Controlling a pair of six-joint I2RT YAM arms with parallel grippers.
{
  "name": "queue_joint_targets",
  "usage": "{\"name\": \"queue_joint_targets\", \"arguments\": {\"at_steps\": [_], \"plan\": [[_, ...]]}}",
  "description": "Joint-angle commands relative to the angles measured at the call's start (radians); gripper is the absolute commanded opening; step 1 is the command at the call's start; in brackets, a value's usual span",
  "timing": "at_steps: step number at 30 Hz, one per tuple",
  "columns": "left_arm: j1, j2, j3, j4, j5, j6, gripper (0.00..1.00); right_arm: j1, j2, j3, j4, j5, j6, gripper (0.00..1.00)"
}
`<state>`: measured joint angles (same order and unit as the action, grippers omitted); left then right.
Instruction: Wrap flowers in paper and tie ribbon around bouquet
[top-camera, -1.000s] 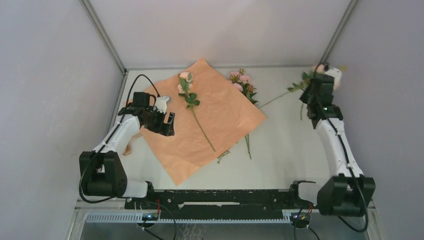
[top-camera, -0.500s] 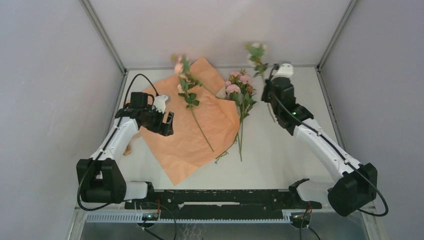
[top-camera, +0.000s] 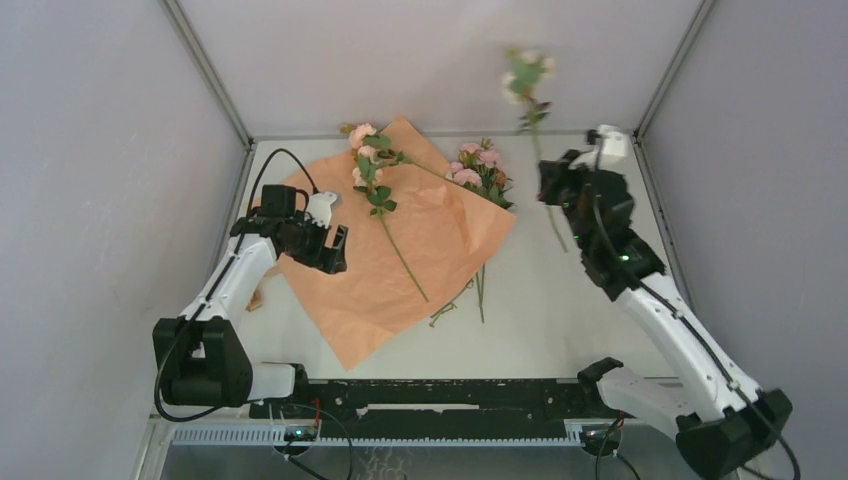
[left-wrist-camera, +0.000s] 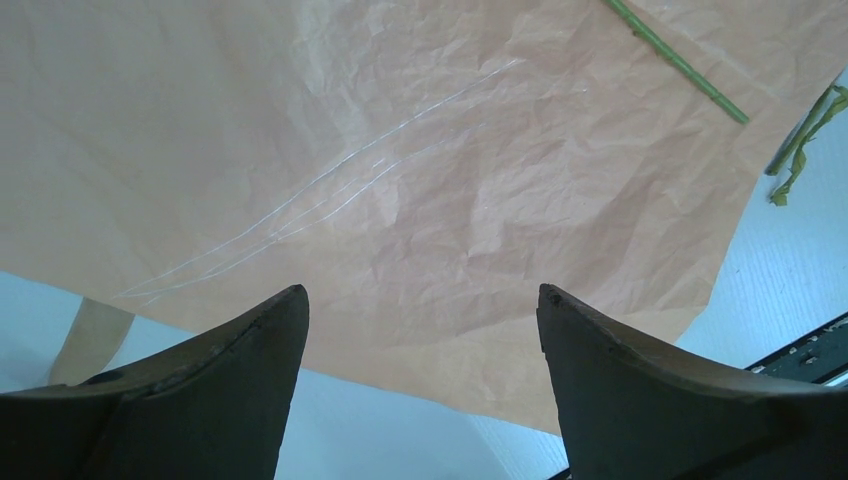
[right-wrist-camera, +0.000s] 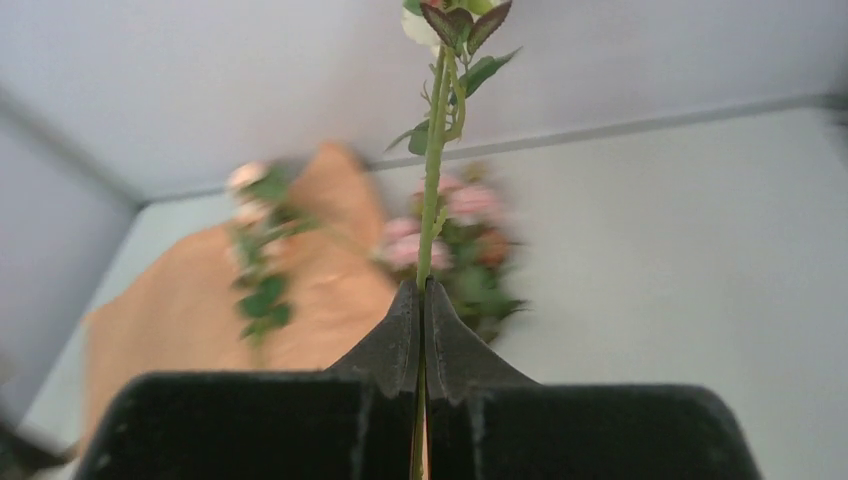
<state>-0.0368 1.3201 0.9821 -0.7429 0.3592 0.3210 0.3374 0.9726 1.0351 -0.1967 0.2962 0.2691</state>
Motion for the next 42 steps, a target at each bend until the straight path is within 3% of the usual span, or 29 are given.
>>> {"name": "queue_joint_targets", "arguments": {"at_steps": [1, 8, 12, 14, 15, 18, 20, 29, 35, 38, 42], "plan": [[0.008, -0.022, 0.032, 0.036, -0.034, -0.017, 0.89, 0.243, 0.138, 0.006, 0.285, -0.092, 0.003, 0.00], [0.067, -0.017, 0.027, 0.048, -0.072, -0.024, 0.89, 0.465, 0.583, 0.093, 0.581, -0.071, 0.167, 0.00], [0.075, -0.005, 0.021, 0.062, -0.113, -0.011, 0.90, 0.514, 0.885, 0.313, 0.526, -0.149, 0.237, 0.02], [0.077, 0.000, 0.015, 0.069, -0.133, 0.002, 0.90, 0.521, 1.006, 0.478, 0.310, -0.197, 0.203, 0.33], [0.079, 0.003, 0.009, 0.074, -0.146, 0.011, 0.90, 0.522, 1.042, 0.550, 0.199, -0.194, 0.175, 0.44], [0.081, 0.017, -0.007, 0.095, -0.186, 0.042, 0.90, 0.505, 1.042, 0.582, 0.110, -0.170, 0.054, 0.57], [0.080, 0.036, -0.013, 0.108, -0.209, 0.057, 0.90, 0.468, 1.016, 0.584, 0.080, -0.231, -0.032, 0.61], [0.078, 0.131, 0.008, 0.123, -0.231, 0.063, 0.89, 0.214, 1.150, 0.849, -0.284, -0.413, -0.248, 0.63], [0.077, 0.160, 0.059, 0.113, -0.227, 0.059, 0.88, 0.158, 1.409, 1.233, -0.420, -0.460, -0.463, 0.67], [0.077, 0.177, 0.075, 0.109, -0.223, 0.053, 0.88, 0.158, 1.506, 1.385, -0.416, -0.440, -0.554, 0.73], [0.077, 0.201, 0.086, 0.108, -0.197, 0.043, 0.88, 0.161, 1.546, 1.385, -0.291, -0.469, -0.651, 0.79]]}}
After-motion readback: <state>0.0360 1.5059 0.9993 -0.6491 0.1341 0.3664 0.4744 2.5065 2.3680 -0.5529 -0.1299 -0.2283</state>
